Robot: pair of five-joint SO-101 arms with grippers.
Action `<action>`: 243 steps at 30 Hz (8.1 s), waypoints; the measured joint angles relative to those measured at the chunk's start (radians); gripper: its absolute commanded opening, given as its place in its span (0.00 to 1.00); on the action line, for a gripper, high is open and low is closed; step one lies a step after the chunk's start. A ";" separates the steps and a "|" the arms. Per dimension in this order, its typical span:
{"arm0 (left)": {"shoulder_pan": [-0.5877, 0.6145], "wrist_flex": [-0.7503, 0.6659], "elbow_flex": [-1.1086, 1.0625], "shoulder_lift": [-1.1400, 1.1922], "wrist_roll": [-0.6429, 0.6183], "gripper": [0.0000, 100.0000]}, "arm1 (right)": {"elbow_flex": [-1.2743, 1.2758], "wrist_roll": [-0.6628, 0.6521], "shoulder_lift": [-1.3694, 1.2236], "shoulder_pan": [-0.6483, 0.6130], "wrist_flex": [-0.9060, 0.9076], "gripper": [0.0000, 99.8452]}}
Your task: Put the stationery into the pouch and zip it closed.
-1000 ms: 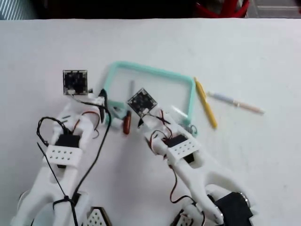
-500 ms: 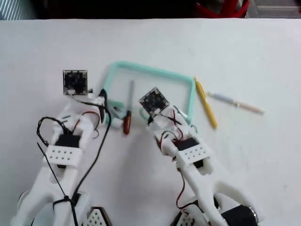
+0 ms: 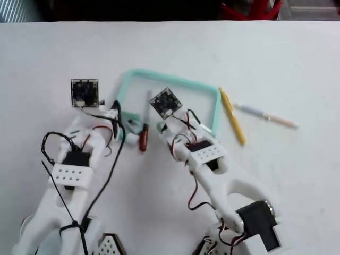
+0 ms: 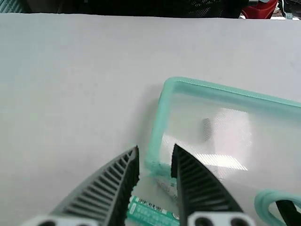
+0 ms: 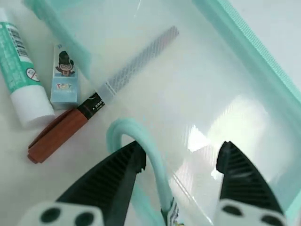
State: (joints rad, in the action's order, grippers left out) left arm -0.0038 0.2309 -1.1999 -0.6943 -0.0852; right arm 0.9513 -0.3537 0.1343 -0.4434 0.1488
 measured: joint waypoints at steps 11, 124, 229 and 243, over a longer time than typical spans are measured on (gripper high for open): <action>-0.002 0.000 0.000 0.000 0.000 0.14 | -0.012 -0.072 -0.032 0.020 -0.051 0.04; -0.350 -0.436 -0.494 -0.658 1.327 0.27 | -1.531 0.095 0.477 0.060 1.565 0.02; -0.675 -0.109 -0.023 -0.072 0.752 0.07 | -1.336 0.262 0.647 0.250 1.278 0.02; -0.747 0.212 -0.023 -0.715 0.374 0.07 | -1.358 0.215 0.532 0.566 1.247 0.02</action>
State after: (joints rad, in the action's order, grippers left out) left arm -0.7511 0.4427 -1.2229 -1.4093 0.2892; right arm -0.4066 -0.1389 0.6667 0.1227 1.3963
